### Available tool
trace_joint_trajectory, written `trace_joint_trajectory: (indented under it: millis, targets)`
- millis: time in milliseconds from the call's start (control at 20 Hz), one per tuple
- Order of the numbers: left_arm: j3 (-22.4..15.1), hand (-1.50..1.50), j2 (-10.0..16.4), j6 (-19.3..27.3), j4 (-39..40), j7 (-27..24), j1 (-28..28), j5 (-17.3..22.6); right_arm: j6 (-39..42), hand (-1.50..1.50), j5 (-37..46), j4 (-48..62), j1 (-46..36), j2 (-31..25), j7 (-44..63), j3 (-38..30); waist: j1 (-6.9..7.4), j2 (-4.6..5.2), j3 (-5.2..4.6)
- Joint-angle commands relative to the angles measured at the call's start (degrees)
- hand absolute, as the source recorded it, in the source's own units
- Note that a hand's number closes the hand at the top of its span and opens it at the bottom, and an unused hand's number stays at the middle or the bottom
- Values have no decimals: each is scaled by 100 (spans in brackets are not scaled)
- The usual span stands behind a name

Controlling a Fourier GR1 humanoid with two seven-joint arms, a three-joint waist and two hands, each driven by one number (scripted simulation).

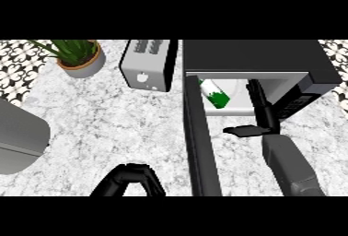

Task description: Pick up the milk, place it into the microwave and close the microwave

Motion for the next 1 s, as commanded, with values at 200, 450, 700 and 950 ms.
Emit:
trace_joint_trajectory:
  millis: [200,450,700,950]
  targets:
    - [-513,150,-206,127,1209,58,-679,-781,358,-150,-98,-961,1308,-245,-90,177,-212,25,-6]
    - [-913,150,-282,236,2031,163,-1304,-623,717,-150,-203,-2139,2170,-415,176,383,-259,25,-11]
    - [-1478,150,-284,690,2646,89,-1748,-40,967,-150,-535,-3705,3092,-394,691,485,-390,24,-23]
    - [-2386,150,-284,1199,3196,-28,-2261,35,1442,-150,-1145,-5016,3889,-773,1146,181,-310,48,-12]
